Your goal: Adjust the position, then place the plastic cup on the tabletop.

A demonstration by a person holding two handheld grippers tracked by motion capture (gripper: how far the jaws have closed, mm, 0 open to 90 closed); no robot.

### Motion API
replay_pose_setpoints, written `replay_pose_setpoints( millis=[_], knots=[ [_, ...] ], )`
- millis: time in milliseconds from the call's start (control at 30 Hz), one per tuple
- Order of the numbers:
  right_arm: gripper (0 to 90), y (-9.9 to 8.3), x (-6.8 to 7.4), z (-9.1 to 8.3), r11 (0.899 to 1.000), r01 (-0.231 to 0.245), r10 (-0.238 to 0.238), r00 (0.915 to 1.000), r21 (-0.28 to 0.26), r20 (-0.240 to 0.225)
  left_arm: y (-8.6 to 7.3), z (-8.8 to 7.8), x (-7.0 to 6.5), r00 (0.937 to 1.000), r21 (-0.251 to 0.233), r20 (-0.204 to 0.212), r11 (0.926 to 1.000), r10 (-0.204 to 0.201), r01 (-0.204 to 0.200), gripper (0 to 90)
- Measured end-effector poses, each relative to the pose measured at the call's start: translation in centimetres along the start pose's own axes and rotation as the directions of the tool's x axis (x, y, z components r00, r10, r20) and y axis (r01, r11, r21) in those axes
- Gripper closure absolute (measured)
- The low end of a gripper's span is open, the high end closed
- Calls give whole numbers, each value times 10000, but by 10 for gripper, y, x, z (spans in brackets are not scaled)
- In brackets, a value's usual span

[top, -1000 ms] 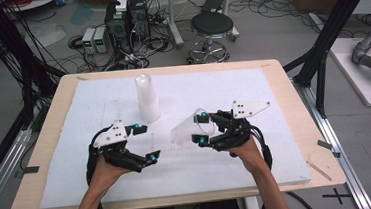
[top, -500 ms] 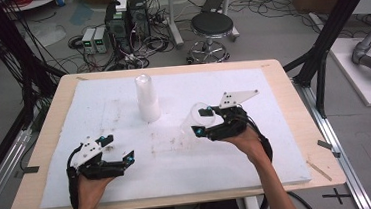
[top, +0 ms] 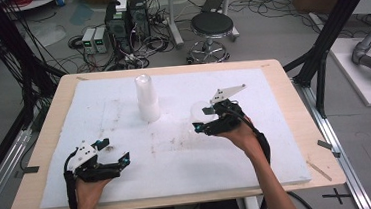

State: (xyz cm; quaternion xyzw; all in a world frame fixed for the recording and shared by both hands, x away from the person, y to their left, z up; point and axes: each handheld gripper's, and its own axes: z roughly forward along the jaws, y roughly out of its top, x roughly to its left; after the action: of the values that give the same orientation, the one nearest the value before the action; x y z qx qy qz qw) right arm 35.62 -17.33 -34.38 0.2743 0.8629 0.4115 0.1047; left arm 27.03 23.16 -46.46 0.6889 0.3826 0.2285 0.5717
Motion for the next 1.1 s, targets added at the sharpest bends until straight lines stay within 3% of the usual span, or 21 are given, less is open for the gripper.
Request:
replay_pose_setpoints(
  millis=[733,1000,1100],
  knots=[
    [331,0,-5,3,9995,-145,140,9997,270,195,-1,0,-1,10000,1,-97,10000,15,-15,59],
    [331,-7,-8,22,9960,-211,172,9988,871,460,-1,0,-1,9999,98,-96,9999,110,-109,59],
    [330,-11,-9,33,9924,-235,178,9987,1209,481,-1,0,0,10000,86,-63,10000,-25,25,59]
  ],
)
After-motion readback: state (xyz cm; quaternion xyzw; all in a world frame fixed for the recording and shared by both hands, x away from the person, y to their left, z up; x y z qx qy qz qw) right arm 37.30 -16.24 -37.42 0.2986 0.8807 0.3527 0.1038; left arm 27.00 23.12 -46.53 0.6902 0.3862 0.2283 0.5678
